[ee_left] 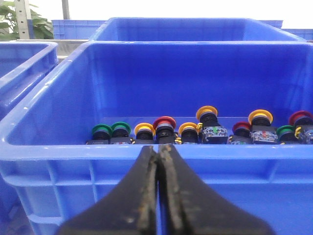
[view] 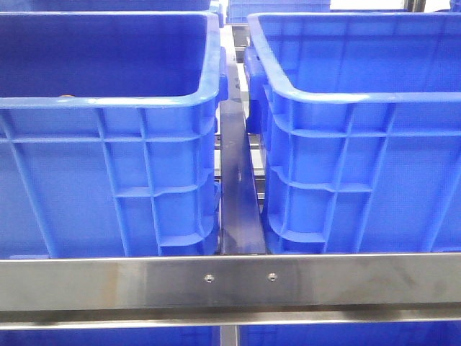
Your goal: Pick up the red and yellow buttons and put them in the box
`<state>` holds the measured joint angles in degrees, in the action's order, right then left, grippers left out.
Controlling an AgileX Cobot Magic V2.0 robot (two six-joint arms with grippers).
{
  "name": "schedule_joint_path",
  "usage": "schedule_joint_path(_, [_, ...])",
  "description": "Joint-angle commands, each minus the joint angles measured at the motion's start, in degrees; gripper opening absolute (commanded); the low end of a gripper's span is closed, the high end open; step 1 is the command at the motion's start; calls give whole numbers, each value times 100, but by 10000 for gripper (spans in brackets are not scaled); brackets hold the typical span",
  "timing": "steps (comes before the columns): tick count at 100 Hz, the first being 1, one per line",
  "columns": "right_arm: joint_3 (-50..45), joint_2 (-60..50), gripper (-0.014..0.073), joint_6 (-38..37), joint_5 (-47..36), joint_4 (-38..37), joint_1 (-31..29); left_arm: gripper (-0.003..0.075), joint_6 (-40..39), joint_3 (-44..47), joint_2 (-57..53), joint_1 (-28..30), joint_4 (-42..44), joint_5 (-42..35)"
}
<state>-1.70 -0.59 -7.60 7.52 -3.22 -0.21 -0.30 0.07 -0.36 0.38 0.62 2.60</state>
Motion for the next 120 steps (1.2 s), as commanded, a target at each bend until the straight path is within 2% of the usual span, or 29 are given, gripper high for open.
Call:
schedule_joint_path(1, [100, -127, -61, 4, -442, -5, -20, -20, -58, 296, -171, 5, -17, -484])
schedule_joint_path(68, [100, -127, -61, 4, -442, -5, -20, -20, -58, 93, -171, 5, -17, -512])
schedule_joint_path(101, [100, -127, -61, 4, -442, -5, -20, -20, -58, -1285, -111, 5, -17, -135])
schedule_joint_path(120, [100, -127, -61, 4, -442, -5, -20, -20, -58, -2338, 630, 5, -17, 1150])
